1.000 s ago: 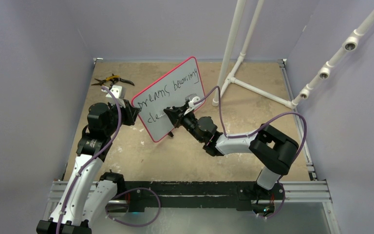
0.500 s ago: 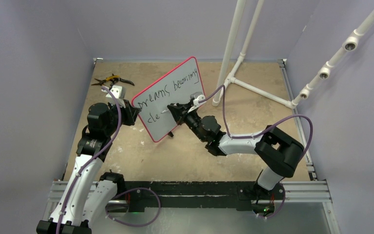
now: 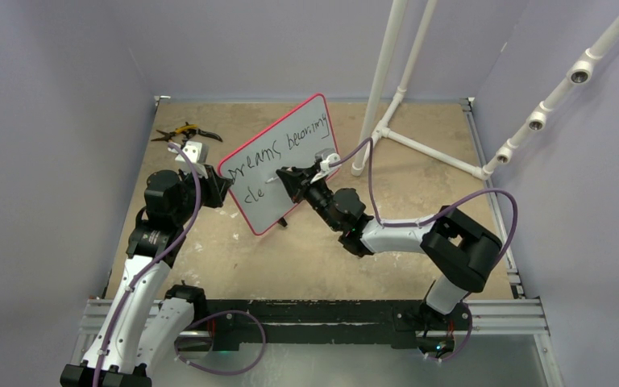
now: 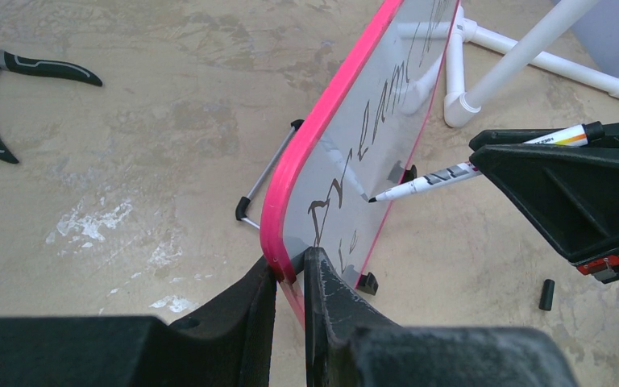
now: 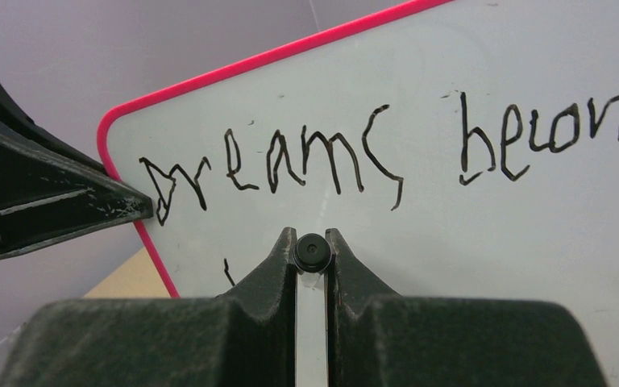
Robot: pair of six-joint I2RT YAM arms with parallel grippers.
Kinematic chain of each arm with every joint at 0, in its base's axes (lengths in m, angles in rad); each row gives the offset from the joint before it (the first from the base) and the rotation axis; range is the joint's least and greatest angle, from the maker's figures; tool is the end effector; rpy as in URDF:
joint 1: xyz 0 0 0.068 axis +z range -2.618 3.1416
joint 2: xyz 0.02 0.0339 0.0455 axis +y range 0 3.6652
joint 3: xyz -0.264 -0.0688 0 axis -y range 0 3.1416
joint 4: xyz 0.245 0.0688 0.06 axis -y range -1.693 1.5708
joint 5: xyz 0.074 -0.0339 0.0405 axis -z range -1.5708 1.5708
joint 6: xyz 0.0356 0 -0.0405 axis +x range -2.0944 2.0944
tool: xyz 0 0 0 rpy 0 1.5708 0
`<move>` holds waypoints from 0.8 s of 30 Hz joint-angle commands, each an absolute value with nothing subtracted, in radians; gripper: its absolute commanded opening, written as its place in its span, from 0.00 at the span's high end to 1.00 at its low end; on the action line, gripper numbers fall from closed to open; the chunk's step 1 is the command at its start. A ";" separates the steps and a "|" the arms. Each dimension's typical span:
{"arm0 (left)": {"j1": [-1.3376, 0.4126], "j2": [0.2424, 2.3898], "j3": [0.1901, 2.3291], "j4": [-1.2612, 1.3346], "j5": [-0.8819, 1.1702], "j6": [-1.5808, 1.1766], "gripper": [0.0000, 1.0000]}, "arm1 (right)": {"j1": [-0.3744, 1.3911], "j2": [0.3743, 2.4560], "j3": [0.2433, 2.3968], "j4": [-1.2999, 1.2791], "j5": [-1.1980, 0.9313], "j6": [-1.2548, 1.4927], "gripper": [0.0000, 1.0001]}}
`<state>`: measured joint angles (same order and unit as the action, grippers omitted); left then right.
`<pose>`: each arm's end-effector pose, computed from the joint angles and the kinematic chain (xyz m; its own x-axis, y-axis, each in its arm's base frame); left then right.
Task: Write a sentence on the whiteboard
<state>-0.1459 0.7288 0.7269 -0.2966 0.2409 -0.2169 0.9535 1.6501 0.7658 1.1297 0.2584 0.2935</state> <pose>0.1689 -0.0334 0.3169 -0.3631 -0.1579 -0.9183 0.2956 0.9151 -0.2742 0.2087 0.2783 0.2515 -0.0520 0.4100 -0.9106 -0.6580 0.6719 0.3401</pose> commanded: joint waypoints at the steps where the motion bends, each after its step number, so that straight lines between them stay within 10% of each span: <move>1: -0.147 0.730 0.722 -0.272 0.256 -0.199 0.86 | 0.951 1.668 0.814 1.176 0.231 0.260 1.00; 24: -0.147 0.736 0.723 -0.271 0.259 -0.197 0.86 | 0.951 1.704 0.764 1.113 0.254 0.269 1.00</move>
<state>-0.1459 0.7319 0.7269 -0.2955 0.2356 -0.2169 0.9535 1.6833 0.7738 1.1435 0.2195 0.2890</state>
